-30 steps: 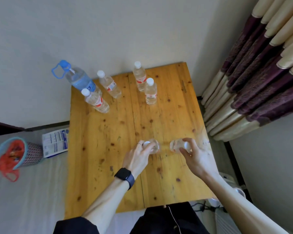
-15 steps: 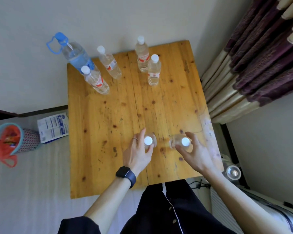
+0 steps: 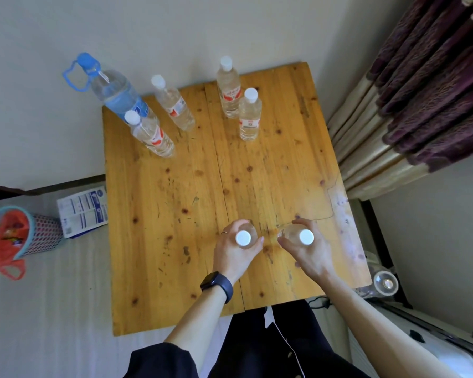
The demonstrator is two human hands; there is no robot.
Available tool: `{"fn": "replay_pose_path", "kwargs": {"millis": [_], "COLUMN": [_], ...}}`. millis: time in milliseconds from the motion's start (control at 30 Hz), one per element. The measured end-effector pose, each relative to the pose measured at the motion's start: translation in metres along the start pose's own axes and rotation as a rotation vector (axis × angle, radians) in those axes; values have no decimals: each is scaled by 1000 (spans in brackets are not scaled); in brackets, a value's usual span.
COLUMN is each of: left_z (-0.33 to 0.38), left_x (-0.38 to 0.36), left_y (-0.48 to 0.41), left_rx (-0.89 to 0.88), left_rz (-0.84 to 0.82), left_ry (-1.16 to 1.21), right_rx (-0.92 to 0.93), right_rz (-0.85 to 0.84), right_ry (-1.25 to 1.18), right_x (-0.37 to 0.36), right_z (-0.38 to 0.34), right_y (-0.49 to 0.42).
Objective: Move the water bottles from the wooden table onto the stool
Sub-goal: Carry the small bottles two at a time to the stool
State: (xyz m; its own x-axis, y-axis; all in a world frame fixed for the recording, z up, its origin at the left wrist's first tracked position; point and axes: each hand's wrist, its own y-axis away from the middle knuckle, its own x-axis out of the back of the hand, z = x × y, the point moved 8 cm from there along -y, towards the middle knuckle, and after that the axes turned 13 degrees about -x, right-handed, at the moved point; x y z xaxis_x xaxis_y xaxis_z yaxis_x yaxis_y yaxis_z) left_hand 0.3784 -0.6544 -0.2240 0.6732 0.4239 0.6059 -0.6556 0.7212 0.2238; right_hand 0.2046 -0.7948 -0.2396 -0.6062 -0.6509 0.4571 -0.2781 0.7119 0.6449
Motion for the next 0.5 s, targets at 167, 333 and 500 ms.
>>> {"fn": "replay_pose_path", "kwargs": {"millis": [167,333,500], "left_z": [-6,3,29], "left_x": [-3,1,2], "left_y": [-2,-9,-3], "left_rx": [-81,-190,-350], "left_rz": [-23,-125,-265], "left_ry": [-62,-71,-137], "right_rx": [19,-55,-186], "right_rz": [47,147,256], "right_ry": [13,-63,-228], "right_x": [2,5,29], "right_z": [2,11,42], "right_y": [3,30,87]}}
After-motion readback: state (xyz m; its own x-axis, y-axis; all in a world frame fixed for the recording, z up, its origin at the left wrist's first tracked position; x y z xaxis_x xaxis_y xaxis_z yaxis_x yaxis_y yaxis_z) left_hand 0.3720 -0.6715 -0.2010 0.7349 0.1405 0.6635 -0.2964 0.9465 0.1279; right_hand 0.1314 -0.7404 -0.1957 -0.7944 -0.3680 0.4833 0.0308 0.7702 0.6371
